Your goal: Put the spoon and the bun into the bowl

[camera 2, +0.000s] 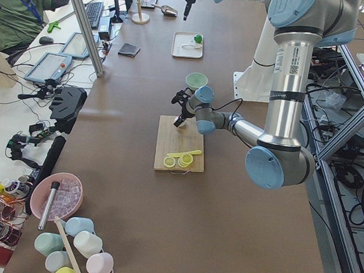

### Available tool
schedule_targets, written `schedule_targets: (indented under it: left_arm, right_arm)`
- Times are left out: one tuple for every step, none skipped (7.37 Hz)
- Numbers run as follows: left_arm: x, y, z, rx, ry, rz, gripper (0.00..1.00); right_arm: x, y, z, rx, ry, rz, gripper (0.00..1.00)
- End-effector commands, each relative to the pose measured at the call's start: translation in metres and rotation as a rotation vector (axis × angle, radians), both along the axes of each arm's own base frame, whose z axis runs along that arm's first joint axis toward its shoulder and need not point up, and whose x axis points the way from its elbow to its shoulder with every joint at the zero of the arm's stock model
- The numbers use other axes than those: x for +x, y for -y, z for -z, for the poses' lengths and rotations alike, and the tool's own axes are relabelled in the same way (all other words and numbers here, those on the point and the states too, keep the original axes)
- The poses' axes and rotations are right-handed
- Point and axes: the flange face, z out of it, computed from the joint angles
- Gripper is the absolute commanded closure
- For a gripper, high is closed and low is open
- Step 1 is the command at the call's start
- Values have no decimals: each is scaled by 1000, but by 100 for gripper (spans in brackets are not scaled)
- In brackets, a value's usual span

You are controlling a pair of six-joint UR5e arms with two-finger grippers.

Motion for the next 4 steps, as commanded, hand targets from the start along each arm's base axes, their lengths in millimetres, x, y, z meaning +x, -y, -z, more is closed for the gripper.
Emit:
schedule_targets:
  left_arm:
    - [0, 0, 0, 1, 0, 0, 35]
    - [0, 0, 2, 3, -3, 0, 48]
    - [1, 0, 8, 5, -16, -6, 62]
    - [2, 0, 16, 11, -30, -11, 71]
  right_arm:
    - [0, 0, 0, 1, 0, 0, 0]
    - [-1, 0, 0, 0, -1, 2, 0]
    - [0, 0, 0, 0, -1, 0, 0]
    - [-1, 0, 0, 0, 1, 1, 0]
